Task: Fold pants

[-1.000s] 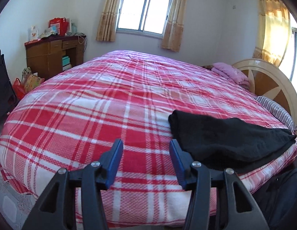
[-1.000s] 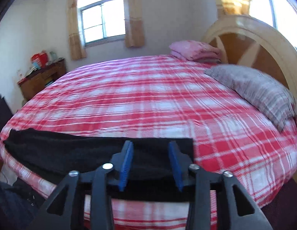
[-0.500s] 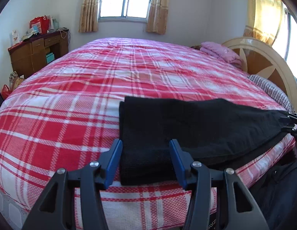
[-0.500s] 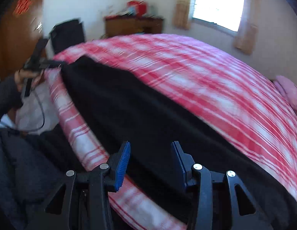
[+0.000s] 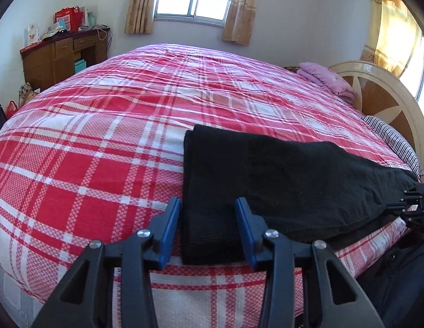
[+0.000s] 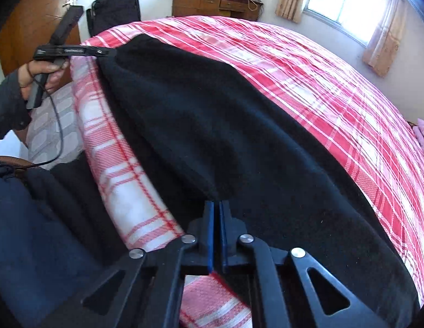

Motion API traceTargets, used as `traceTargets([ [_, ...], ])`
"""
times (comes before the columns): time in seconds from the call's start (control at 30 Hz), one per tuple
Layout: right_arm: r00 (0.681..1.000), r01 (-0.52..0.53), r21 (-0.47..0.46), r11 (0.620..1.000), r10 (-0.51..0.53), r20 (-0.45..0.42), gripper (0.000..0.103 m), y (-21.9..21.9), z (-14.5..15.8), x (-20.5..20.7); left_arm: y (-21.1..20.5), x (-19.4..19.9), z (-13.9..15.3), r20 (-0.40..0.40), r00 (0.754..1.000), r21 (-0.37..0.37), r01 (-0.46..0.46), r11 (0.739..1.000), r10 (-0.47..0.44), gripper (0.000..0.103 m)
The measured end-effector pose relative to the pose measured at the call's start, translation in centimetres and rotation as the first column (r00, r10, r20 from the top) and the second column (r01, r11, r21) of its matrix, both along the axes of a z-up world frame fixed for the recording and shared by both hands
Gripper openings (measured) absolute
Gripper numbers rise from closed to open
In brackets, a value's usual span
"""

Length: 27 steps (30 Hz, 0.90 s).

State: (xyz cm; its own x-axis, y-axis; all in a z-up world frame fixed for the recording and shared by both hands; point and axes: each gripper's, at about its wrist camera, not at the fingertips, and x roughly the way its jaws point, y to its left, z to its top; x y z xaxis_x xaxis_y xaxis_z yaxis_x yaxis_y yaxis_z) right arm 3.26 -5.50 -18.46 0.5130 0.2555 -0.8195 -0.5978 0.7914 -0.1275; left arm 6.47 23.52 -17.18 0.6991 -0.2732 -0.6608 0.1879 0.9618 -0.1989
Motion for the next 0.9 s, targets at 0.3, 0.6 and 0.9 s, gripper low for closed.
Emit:
traceTargets([
  [0.3,1.0,0.004,0.05,0.999,-0.003,-0.012,0.002,-1.1,1.3,-1.2,-0.1,-0.3,0.0,0.026,0.999,0.045,0.045,0.998,-0.046,0.045],
  [0.6,0.995,-0.008,0.014,1.0,0.009,-0.099,0.002,-0.6,-1.4,-0.9,0.9,-1.5,2.2,0.102,0.994,0.128,0.03,0.991,-0.043,0.048],
  [0.9,0.997,0.018,0.004,1.0,-0.017,-0.072,0.003,-1.2,-1.3,-1.2,-3.5,-1.3,2.2,0.08,0.992,0.182,0.08,0.98,-0.096,0.049],
])
